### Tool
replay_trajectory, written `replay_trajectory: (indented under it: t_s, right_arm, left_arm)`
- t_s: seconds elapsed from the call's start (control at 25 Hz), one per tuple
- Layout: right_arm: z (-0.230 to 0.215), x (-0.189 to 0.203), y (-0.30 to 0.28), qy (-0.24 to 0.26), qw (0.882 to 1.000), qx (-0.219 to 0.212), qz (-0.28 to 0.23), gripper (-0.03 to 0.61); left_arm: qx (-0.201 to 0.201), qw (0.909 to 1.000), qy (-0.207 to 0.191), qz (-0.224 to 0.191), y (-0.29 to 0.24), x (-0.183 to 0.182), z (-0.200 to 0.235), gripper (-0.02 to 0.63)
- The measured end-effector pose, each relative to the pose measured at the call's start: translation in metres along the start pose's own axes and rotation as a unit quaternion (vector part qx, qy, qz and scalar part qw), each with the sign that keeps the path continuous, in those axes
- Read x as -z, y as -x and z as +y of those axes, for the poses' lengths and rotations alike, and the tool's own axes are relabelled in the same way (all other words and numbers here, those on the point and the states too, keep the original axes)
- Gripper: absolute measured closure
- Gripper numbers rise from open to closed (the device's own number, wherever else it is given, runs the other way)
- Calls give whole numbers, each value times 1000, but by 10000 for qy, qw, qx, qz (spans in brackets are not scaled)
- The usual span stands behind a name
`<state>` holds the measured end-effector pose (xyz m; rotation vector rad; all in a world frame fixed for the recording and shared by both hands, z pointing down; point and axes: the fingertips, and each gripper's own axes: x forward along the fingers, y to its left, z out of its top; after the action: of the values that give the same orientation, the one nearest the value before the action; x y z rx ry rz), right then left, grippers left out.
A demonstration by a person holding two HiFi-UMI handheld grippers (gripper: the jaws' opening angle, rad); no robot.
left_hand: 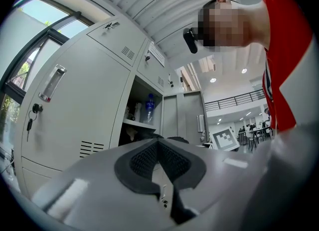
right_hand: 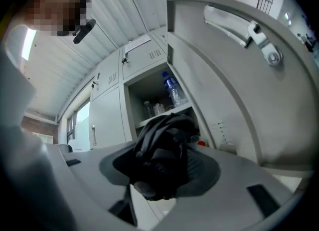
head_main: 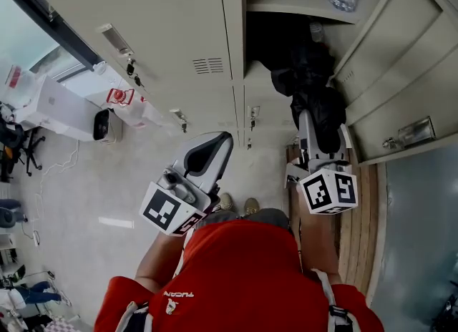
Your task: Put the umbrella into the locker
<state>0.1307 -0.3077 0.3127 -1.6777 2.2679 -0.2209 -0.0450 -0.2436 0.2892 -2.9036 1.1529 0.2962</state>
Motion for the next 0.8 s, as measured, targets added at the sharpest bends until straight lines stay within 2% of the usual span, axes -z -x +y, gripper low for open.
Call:
replay_trajectory:
  t_s: [0.48, 0.8]
  right_arm:
    - [-31, 19, -80, 232, 9968, 765, -33, 368]
    - [-48, 24, -124, 516, 9936, 1009, 35, 368]
  left_arm:
    - [298, 9995, 60, 26, -15, 5, 40, 609]
    - [366, 9992, 132, 40, -28, 12, 51, 609]
